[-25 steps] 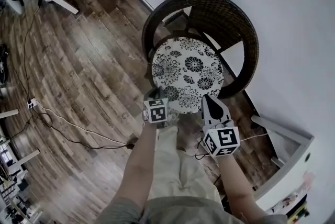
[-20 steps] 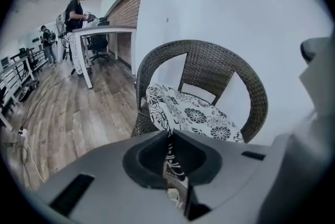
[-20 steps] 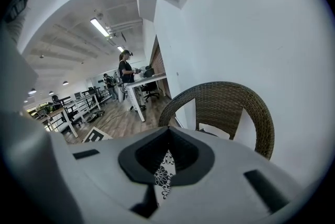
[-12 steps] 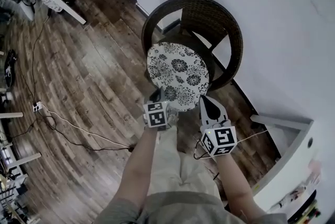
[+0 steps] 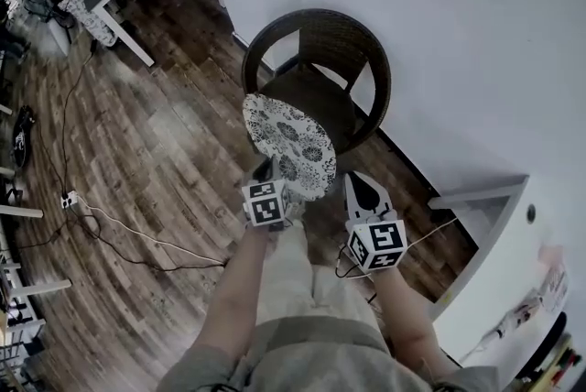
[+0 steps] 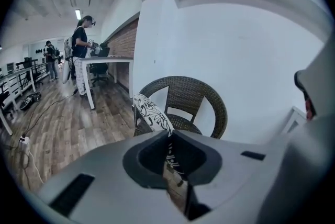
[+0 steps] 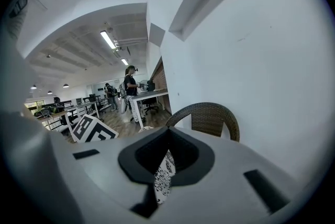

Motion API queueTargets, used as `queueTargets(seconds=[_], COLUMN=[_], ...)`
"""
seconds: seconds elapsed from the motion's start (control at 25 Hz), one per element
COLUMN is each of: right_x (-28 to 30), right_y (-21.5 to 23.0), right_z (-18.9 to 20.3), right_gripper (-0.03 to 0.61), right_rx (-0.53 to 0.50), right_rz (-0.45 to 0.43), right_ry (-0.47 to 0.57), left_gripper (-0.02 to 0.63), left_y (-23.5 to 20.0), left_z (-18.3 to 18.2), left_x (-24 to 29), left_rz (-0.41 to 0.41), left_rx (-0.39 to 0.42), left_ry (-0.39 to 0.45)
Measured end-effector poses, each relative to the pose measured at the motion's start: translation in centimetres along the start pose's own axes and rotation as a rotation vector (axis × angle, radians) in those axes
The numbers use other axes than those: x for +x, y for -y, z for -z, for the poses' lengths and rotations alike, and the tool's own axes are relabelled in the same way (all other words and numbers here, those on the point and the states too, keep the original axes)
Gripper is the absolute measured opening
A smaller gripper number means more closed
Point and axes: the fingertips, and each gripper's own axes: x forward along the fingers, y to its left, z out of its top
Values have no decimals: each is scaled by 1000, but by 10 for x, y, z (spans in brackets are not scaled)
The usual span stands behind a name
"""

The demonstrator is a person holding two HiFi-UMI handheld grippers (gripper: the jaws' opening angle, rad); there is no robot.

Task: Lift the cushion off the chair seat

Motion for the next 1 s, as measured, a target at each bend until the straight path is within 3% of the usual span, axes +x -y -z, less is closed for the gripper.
queueTargets(seconds=[0.48,1.0], right_x=[-103,-183], right_y=[-42,-84], right_z=[-25,-53], right_gripper=[2,2], right_rx=[-53,-27], right_rz=[5,-41], right_ry=[83,83], left_gripper=[23,23], left_y=[27,51], left_z=[-27,-52], left_x=[-127,-270], left_rz=[33,68], left_rx=[-2,-56], left_ry=[135,211])
